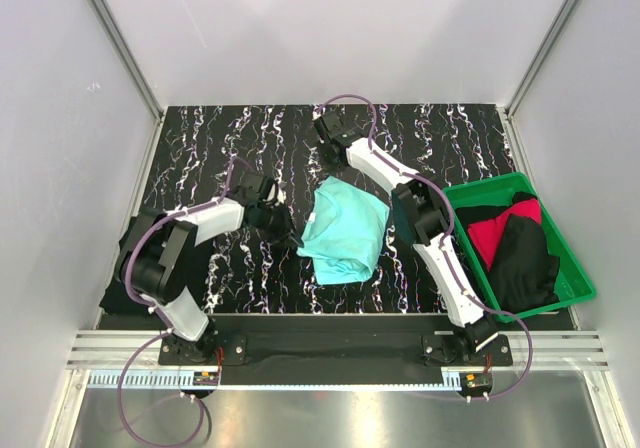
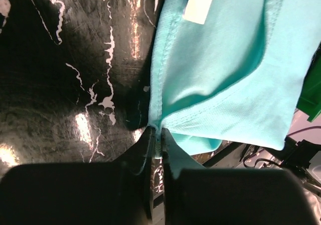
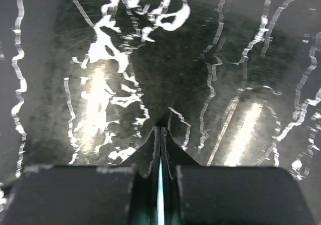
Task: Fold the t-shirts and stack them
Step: Flatten the tshirt out
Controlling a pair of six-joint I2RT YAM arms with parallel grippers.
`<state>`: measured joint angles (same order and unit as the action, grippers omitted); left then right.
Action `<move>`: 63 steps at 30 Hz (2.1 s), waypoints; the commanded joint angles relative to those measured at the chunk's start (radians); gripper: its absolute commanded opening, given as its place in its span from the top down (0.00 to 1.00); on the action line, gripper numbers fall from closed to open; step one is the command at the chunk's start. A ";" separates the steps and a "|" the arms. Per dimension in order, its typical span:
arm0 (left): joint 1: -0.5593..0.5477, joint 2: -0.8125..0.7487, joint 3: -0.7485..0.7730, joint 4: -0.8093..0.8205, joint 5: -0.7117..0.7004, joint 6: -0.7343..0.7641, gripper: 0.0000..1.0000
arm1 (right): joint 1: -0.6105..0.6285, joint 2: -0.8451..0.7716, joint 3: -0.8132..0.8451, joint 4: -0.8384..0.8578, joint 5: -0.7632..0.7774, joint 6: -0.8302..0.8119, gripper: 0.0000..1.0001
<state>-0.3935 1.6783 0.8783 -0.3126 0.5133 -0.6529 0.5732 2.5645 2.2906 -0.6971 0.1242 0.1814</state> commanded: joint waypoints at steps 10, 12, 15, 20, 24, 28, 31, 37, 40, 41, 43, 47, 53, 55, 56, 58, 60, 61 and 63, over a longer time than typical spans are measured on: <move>0.007 -0.267 0.353 -0.275 -0.219 0.140 1.00 | 0.001 -0.197 0.332 -0.058 0.339 -0.101 1.00; 0.008 -0.282 0.472 -0.322 -0.214 0.165 1.00 | -0.004 -0.246 0.375 -0.056 0.389 -0.128 1.00; 0.007 -0.319 0.620 -0.362 -0.191 0.203 1.00 | -0.021 -0.338 0.408 -0.013 0.369 -0.135 1.00; 0.007 -0.373 0.714 -0.376 -0.142 0.191 1.00 | -0.024 -0.501 0.316 0.014 0.227 -0.096 1.00; 0.007 -0.376 0.802 -0.349 -0.102 0.135 1.00 | -0.024 -0.611 0.161 0.013 0.131 -0.045 0.87; -0.010 -0.304 0.961 -0.330 0.007 0.035 1.00 | -0.024 -0.759 -0.028 0.013 0.040 0.015 0.77; -0.088 -0.258 1.071 -0.327 0.013 0.013 1.00 | -0.021 -0.843 -0.196 0.028 0.011 0.006 0.62; -0.240 -0.291 0.822 -0.327 -0.008 -0.011 1.00 | -0.029 -0.926 -0.382 0.059 0.003 -0.023 0.49; -0.283 -0.363 0.511 -0.319 -0.047 -0.019 1.00 | -0.030 -0.941 -0.434 0.061 0.009 -0.028 0.44; -0.289 -0.406 0.361 -0.319 -0.053 -0.025 1.00 | -0.030 -0.943 -0.448 0.062 0.006 -0.028 0.43; -0.294 -0.457 0.227 -0.318 -0.068 -0.049 1.00 | -0.030 -0.949 -0.494 0.061 -0.009 -0.019 0.43; -0.304 -0.594 -0.068 -0.306 -0.084 -0.103 1.00 | -0.029 -0.925 -0.575 0.073 -0.195 0.026 0.44; -0.303 -0.790 -0.246 -0.295 -0.096 -0.180 1.00 | 0.069 -0.756 -0.620 0.116 -0.386 0.139 0.39; -0.304 -0.833 -0.280 -0.296 -0.099 -0.203 1.00 | 0.132 -0.666 -0.596 0.102 -0.419 0.153 0.34; -0.304 -0.844 -0.289 -0.296 -0.101 -0.214 1.00 | 0.154 -0.612 -0.564 0.088 -0.417 0.180 0.33; -0.304 -0.873 -0.311 -0.298 -0.102 -0.221 1.00 | 0.204 -0.575 -0.546 0.068 -0.405 0.197 0.27; -0.304 -0.900 -0.323 -0.301 -0.108 -0.238 1.00 | 0.234 -0.534 -0.537 0.058 -0.390 0.213 0.25; -0.303 -0.928 -0.337 -0.302 -0.113 -0.246 1.00 | 0.249 -0.521 -0.533 0.042 -0.390 0.217 0.25; -0.304 -0.959 -0.352 -0.304 -0.122 -0.270 1.00 | 0.286 -0.474 -0.507 0.007 -0.362 0.227 0.25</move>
<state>-0.6945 0.7692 0.5407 -0.6464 0.4107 -0.8745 0.8288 2.0846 1.7000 -0.6514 -0.2348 0.3691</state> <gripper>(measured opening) 0.071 0.750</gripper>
